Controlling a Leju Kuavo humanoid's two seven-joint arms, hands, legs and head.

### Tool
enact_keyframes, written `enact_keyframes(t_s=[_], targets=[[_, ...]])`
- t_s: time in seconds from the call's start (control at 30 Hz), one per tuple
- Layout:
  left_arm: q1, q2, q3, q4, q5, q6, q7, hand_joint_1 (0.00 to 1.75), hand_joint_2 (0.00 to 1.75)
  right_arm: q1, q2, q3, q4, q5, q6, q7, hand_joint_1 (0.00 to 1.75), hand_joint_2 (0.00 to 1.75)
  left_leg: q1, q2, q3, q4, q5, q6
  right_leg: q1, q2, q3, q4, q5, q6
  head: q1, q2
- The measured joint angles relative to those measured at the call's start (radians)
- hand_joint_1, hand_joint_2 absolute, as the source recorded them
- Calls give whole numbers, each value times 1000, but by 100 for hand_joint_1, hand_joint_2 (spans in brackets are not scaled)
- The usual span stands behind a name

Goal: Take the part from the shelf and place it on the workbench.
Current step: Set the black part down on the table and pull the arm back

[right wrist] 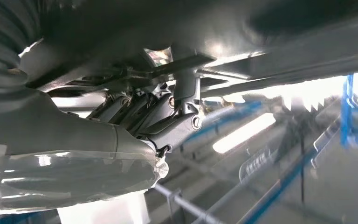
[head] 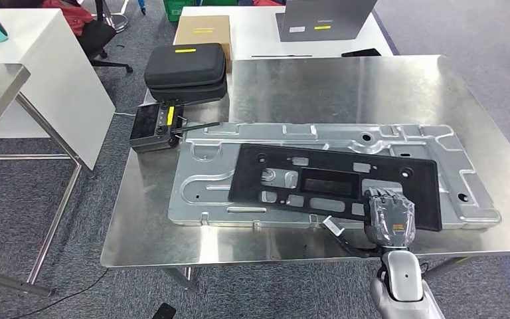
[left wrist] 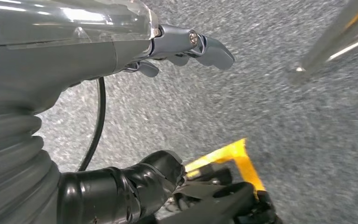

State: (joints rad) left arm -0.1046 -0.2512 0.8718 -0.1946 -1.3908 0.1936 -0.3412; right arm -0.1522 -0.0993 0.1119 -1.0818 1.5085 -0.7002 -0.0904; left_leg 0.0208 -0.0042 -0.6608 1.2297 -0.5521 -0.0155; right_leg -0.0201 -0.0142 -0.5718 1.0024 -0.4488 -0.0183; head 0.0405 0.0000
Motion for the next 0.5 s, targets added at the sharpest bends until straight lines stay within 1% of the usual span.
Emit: enact_keyframes(t_s=[0.03,0.07,0.1,0.13,0.17,0.23,0.27,0.3,0.33,0.37,0.4,0.43,0.47,0.5], targets=[[1,1,0,0,1,1,-1,0,175,19,10,-2,-49,6,-1,5,171,175,2,0,34,-71,36,1,-2,4,-2,6,-3,5,0,0],[1,1,0,0,1,1,-1,0,175,35,18,-3,-91,9,-1,10,171,175,0,0,67,-137,61,4,-1,6,-4,13,-7,11,0,0],[-1,1,0,0,1,2,-2,0,175,48,22,-5,-125,10,-1,14,171,175,-1,-1,88,-183,75,8,0,7,-7,19,-10,17,1,0],[-1,1,0,0,1,2,-3,0,175,57,25,-8,-153,10,0,17,171,175,-3,-1,97,-205,77,13,2,7,-11,23,-12,23,1,0],[0,1,0,0,1,2,-3,0,175,63,27,-10,-174,9,0,19,171,175,-6,-2,97,-206,75,19,3,7,-13,25,-11,29,1,0],[3,1,1,0,1,2,-3,0,175,73,29,-14,-206,4,0,19,171,175,-6,-1,95,-211,80,34,-1,9,-15,25,-11,40,1,0],[3,1,1,0,1,3,-3,0,175,76,29,-16,-219,2,0,19,171,175,-5,0,96,-214,84,42,-3,10,-20,37,-21,44,1,0],[1,1,1,0,1,3,-3,0,175,78,29,-17,-229,1,0,18,171,175,-3,1,96,-218,87,48,-4,11,-33,68,-42,48,1,0],[0,1,1,0,1,3,-3,0,175,80,30,-18,-238,0,0,17,171,175,-3,2,95,-219,89,52,-5,11,-56,119,-72,51,2,0],[-1,1,1,0,1,4,-3,0,175,82,30,-18,-244,0,0,17,171,175,-4,2,94,-219,90,54,-4,11,-88,185,-106,52,2,0],[-1,1,1,0,1,4,-3,0,175,85,30,-18,-249,0,0,17,171,175,-5,2,93,-219,90,55,-4,11,-118,250,-131,54,2,0],[0,1,1,0,2,4,-3,0,175,88,30,-18,-252,0,0,17,171,175,-6,1,92,-218,90,55,-4,11,-139,293,-141,54,1,0],[1,1,1,0,2,4,-3,0,175,91,30,-18,-254,0,0,17,171,175,-7,1,92,-217,89,56,-3,11,-143,299,-130,52,1,0],[1,1,1,0,3,4,-3,0,175,94,30,-18,-256,0,0,17,171,175,-8,0,93,-215,88,55,-3,11,-127,265,-103,49,1,0]])
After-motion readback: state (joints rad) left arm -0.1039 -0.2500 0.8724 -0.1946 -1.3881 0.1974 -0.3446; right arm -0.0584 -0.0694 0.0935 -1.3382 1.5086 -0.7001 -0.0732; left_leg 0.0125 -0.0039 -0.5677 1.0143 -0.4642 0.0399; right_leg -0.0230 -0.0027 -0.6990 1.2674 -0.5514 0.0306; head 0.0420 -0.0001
